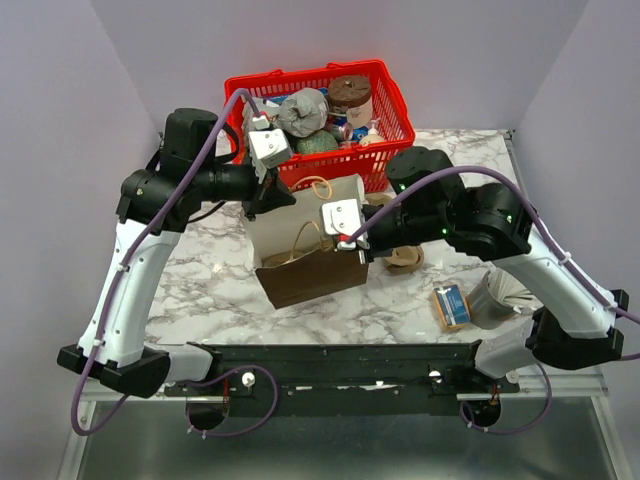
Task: Pack the takeout coffee
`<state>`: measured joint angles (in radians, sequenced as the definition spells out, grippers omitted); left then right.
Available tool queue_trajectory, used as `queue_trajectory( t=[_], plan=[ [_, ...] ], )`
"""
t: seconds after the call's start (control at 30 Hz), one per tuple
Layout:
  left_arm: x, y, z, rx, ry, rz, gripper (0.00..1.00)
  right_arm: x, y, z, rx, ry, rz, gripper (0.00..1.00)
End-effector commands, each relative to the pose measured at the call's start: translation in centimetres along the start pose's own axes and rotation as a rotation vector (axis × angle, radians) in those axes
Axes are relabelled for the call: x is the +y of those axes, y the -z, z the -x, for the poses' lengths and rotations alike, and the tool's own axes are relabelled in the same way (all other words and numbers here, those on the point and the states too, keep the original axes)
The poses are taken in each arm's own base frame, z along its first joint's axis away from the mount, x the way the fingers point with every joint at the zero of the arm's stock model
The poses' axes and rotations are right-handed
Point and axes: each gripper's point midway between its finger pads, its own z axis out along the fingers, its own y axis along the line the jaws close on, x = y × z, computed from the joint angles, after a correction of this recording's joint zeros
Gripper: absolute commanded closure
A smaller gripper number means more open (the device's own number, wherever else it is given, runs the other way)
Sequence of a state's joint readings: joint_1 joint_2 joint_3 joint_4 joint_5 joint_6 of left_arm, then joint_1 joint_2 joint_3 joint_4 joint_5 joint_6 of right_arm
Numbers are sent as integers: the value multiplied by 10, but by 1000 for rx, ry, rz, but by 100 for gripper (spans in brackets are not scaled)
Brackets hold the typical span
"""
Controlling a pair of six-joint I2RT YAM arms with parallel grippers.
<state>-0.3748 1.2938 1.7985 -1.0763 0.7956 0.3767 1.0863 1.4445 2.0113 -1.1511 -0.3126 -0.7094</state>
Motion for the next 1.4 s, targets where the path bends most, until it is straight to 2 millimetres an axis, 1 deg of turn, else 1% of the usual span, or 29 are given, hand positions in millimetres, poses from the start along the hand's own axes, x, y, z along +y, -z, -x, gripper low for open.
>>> queue_trajectory(
  t=[0.0,0.17,0.3,0.4,0.43,0.47,0.5,0.53,0.57,0.6,0.63,0.67,0.7,0.9,0.97,1.0,1.03,1.07,1.13,1.17,1.23,1.27,1.3,1.37],
  plan=[
    [3,2,2,20,20,9,100,-5,1,10,-24,22,2,99],
    [3,0,2,21,22,6,100,-5,1,10,-22,25,3,99],
    [4,1,-2,29,22,13,100,-2,-1,7,-16,20,14,99],
    [5,0,-7,41,29,16,100,2,-6,-1,2,10,27,99],
    [6,-1,-10,50,35,21,96,4,-6,-3,4,7,28,99],
    [9,-2,-13,61,40,37,79,7,-11,-10,25,-3,40,96],
    [11,-4,-20,78,51,43,53,8,-13,-15,39,-17,38,76],
    [13,-4,-23,84,50,53,43,9,-13,-19,50,-22,38,64],
    [20,-4,-24,89,51,93,36,11,-17,-24,66,-33,42,52],
    [23,-4,-29,94,57,114,26,9,-18,-27,76,-45,24,31],
    [27,-4,-29,93,54,136,18,7,-18,-27,80,-49,13,23],
    [31,-4,-27,83,43,154,16,6,-18,-27,79,-50,4,14],
    [34,-3,-28,86,39,176,10,1,-16,-23,69,-53,-16,1],
    [42,1,-23,71,21,229,7,-10,-3,-3,6,-49,-68,0],
    [48,1,-24,72,20,259,7,-11,-3,-5,5,-45,-83,0],
    [51,0,-28,79,21,267,7,-15,0,-2,-8,-35,-109,0],
    [56,1,-30,87,25,299,7,-14,-2,-7,2,-35,-113,0],
    [61,0,-28,78,15,316,7,-14,-2,-9,5,-33,-120,0],
    [63,-4,-35,90,10,308,9,-18,-2,-11,11,-30,-145,0],
    [59,-8,-39,100,0,269,9,-19,-2,-12,16,-33,-149,0],
    [59,-17,-49,129,20,227,11,-21,-1,-14,26,-35,-166,0],
    [52,-21,-55,145,38,181,12,-23,1,-15,29,-34,-178,0],
    [52,-27,-66,173,60,160,13,-26,1,-19,45,-34,-200,0],
    [56,-33,-74,187,86,162,14,-29,5,-21,52,-33,-228,0]
  ],
)
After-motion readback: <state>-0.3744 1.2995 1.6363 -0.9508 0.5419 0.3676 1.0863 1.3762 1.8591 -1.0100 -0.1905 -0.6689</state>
